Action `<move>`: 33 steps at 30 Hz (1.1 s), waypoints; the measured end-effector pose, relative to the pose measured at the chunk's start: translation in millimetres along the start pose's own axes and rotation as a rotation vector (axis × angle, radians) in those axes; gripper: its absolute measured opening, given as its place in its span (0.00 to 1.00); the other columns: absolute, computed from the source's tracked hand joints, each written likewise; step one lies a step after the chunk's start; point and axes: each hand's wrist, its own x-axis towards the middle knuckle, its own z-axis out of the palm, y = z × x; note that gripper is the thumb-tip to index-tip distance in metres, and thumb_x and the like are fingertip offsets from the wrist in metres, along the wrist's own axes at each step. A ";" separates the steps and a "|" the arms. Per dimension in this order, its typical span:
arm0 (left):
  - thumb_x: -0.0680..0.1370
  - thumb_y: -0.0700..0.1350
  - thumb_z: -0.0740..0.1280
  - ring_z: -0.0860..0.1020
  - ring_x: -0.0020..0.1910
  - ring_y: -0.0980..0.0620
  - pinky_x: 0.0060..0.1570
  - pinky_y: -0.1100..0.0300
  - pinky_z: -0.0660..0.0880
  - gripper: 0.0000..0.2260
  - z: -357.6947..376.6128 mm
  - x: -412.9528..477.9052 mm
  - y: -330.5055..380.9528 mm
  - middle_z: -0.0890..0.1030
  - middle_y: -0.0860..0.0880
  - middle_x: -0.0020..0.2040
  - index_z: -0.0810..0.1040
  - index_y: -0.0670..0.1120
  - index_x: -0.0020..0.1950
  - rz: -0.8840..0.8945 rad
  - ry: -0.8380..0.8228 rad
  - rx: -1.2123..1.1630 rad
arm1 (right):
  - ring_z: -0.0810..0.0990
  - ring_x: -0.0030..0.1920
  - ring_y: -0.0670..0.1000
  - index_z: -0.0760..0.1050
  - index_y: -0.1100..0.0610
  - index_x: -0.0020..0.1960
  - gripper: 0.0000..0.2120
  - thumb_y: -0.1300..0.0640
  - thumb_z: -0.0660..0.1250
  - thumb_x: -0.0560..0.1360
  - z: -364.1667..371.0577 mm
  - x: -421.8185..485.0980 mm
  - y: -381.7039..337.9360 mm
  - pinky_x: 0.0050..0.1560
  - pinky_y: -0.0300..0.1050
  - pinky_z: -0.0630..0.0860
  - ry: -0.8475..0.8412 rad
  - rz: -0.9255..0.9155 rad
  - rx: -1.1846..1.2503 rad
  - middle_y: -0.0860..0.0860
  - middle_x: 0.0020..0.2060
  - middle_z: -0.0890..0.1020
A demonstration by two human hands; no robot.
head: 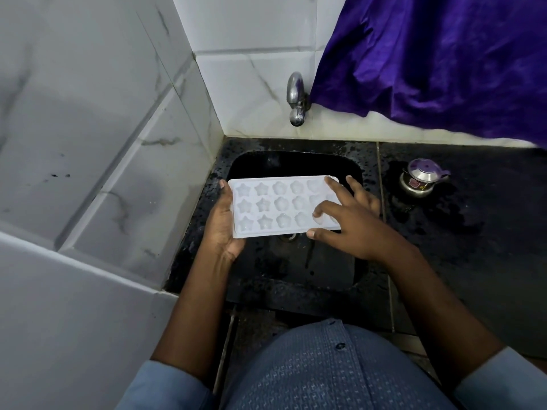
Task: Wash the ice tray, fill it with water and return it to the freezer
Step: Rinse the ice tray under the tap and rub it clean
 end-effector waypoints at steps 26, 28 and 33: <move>0.86 0.69 0.50 0.82 0.68 0.38 0.56 0.42 0.84 0.36 -3.3 -5.7 -3.4 0.82 0.39 0.71 0.75 0.43 0.78 0.010 0.015 -0.024 | 0.34 0.82 0.52 0.75 0.39 0.56 0.13 0.38 0.73 0.75 5.1 -3.1 -0.2 0.75 0.55 0.38 0.015 -0.050 -0.060 0.45 0.85 0.45; 0.86 0.69 0.50 0.82 0.69 0.38 0.57 0.41 0.84 0.36 -3.2 -6.0 -4.0 0.81 0.39 0.72 0.75 0.43 0.78 0.009 0.014 -0.026 | 0.35 0.82 0.54 0.79 0.39 0.56 0.14 0.38 0.75 0.74 6.6 -1.5 -0.2 0.75 0.56 0.39 0.019 -0.050 -0.084 0.46 0.85 0.47; 0.85 0.70 0.51 0.82 0.69 0.37 0.57 0.41 0.84 0.36 -1.8 -6.9 -2.5 0.81 0.39 0.72 0.75 0.43 0.78 -0.012 0.024 -0.023 | 0.37 0.83 0.55 0.81 0.42 0.52 0.10 0.44 0.78 0.74 11.1 0.5 -4.4 0.76 0.56 0.40 0.031 -0.031 -0.088 0.46 0.85 0.51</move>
